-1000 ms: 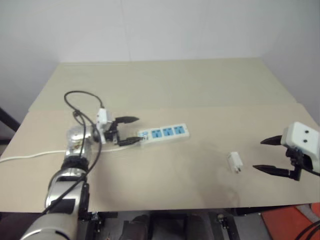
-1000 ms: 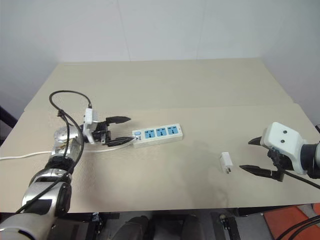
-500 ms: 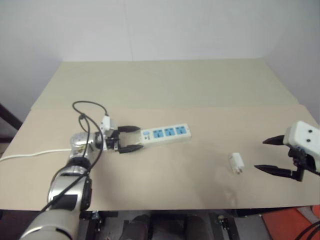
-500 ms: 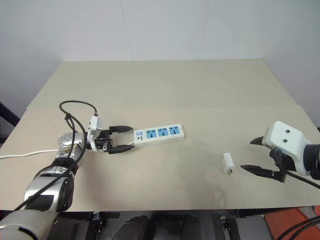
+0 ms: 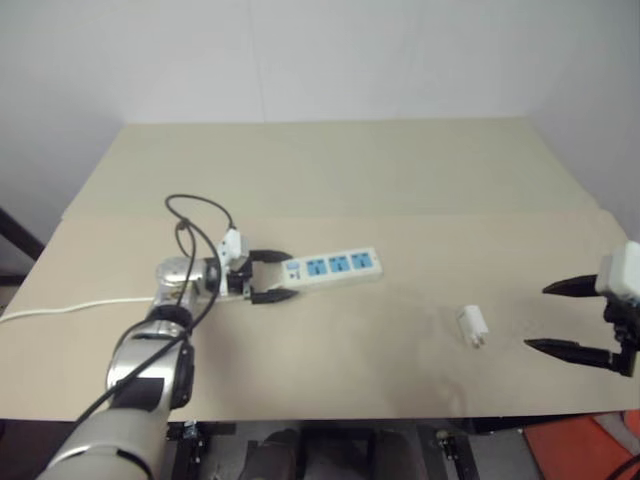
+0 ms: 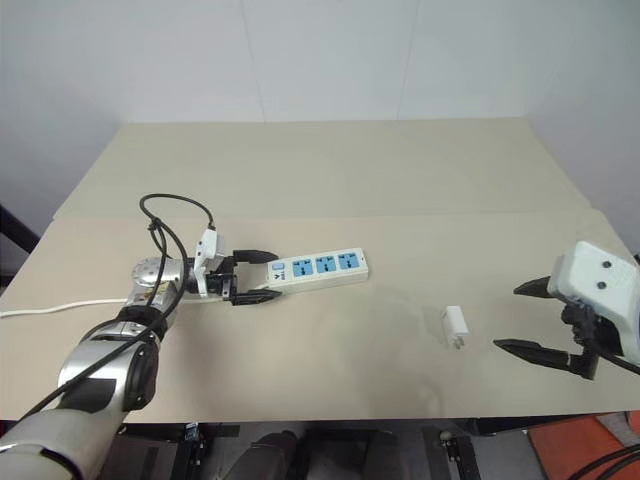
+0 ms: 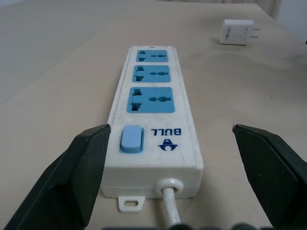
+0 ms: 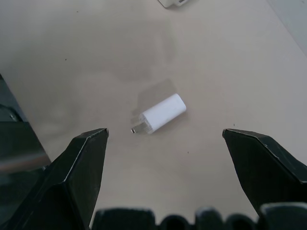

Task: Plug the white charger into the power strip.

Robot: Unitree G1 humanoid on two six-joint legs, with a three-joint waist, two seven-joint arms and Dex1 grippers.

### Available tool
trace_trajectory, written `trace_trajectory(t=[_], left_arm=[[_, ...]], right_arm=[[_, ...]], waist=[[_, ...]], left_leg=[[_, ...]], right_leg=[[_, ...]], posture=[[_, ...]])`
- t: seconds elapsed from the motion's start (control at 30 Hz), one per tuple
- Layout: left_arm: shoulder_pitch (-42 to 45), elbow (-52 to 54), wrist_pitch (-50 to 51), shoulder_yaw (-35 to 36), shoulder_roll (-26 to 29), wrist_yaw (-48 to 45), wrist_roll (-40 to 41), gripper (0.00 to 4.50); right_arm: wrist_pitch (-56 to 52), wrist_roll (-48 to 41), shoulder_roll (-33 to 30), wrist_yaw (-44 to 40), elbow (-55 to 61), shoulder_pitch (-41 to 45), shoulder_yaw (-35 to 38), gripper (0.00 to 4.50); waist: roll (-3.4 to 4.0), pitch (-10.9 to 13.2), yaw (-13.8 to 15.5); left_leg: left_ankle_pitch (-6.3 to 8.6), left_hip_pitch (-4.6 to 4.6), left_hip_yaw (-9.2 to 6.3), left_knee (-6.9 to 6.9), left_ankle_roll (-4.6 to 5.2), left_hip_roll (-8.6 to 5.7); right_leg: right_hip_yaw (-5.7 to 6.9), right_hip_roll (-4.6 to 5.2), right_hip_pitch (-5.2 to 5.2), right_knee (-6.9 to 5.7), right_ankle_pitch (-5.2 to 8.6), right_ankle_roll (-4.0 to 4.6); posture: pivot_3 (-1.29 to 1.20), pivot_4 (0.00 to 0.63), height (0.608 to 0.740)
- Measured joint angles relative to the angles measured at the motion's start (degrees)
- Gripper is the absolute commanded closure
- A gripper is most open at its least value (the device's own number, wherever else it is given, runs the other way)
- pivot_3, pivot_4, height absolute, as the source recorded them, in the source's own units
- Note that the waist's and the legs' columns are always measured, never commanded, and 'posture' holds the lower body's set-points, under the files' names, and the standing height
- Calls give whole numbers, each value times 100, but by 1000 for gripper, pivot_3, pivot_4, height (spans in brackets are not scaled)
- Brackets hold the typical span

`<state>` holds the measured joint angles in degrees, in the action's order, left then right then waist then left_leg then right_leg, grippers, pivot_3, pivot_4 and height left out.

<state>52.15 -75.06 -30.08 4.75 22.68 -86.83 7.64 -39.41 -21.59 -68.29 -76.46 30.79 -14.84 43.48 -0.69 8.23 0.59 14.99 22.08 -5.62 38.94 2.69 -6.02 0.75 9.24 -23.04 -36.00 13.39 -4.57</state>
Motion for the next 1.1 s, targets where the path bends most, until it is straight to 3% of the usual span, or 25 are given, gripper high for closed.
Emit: trace_trajectory(t=[0.33, 1.1], left_arm=[[8, -115, 0, -11, -166, 516, -407, 30], [-44, -76, 62, 110, -282, 620, -531, 30]], right_arm=[[-404, -1, -1, -310, 306, -269, 528, 0], [-485, 38, 385, 290, 601, -412, 302, 0]], waist=[[-3, 0, 7], [-6, -2, 11]], left_leg=[[2, -1, 0, 0, 3, 0], [1, -3, -1, 0, 2, 0]], right_leg=[[1, 1, 1, 2, 0, 0], [0, 1, 1, 6, 0, -1]], posture=[[0, 150, 740], [0, 150, 740]])
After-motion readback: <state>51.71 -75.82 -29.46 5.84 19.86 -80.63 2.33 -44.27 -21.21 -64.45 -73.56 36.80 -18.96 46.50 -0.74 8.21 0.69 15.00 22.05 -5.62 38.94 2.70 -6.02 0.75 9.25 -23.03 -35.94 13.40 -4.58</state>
